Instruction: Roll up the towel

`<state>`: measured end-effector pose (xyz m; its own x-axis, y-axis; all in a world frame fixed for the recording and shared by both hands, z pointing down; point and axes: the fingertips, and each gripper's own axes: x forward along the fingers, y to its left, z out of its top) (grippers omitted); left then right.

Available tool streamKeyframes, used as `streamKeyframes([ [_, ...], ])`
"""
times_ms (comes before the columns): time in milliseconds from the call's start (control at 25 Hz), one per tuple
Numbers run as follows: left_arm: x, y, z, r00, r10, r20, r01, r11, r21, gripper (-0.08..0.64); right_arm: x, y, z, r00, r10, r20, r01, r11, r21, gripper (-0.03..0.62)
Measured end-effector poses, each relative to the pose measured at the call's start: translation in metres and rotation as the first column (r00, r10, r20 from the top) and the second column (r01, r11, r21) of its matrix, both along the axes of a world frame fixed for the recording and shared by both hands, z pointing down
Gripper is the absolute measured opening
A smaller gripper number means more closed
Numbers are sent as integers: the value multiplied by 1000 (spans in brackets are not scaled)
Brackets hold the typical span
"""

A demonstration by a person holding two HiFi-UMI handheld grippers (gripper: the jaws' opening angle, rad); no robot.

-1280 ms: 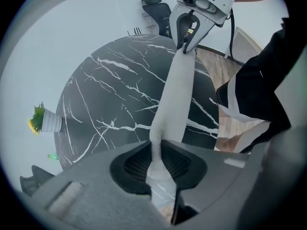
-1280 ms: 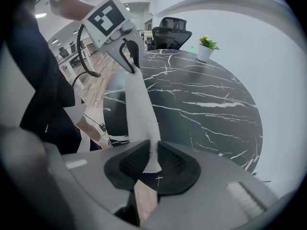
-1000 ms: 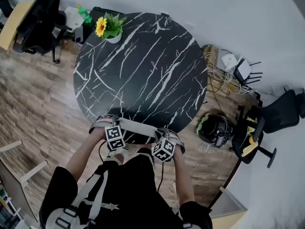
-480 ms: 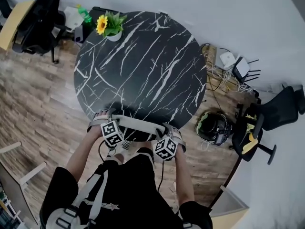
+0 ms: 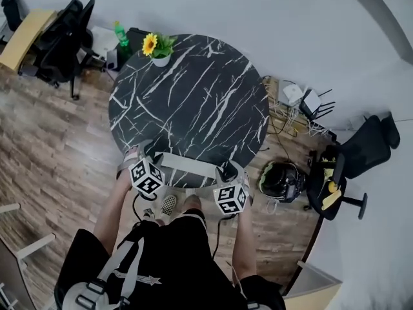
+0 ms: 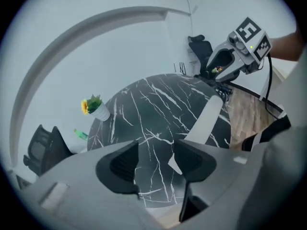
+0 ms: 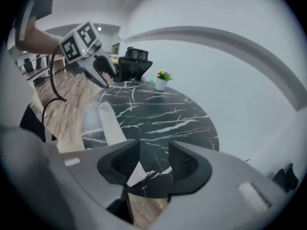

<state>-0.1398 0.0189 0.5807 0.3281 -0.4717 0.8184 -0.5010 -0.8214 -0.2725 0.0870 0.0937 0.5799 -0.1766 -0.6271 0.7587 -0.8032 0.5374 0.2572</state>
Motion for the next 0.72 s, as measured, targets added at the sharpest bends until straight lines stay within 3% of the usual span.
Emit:
streamKeyframes([
  [160,-8,1,-55,982,-86,-171,104,990,98,236,0,0,-59,990,120,75,-130,981,141,187],
  [360,-20,14,-124,923,-120,-365,198,963,185,199,-8,16,-139,959,201,200,-257,914,315,175],
  [600,-27,46,-174,853,-99,-513,252,938,239,104,-18,59,-196,925,244,290,-356,821,446,93],
  [720,-27,69,-180,840,-83,-536,253,934,251,69,-24,85,-204,913,266,311,-391,788,475,63],
])
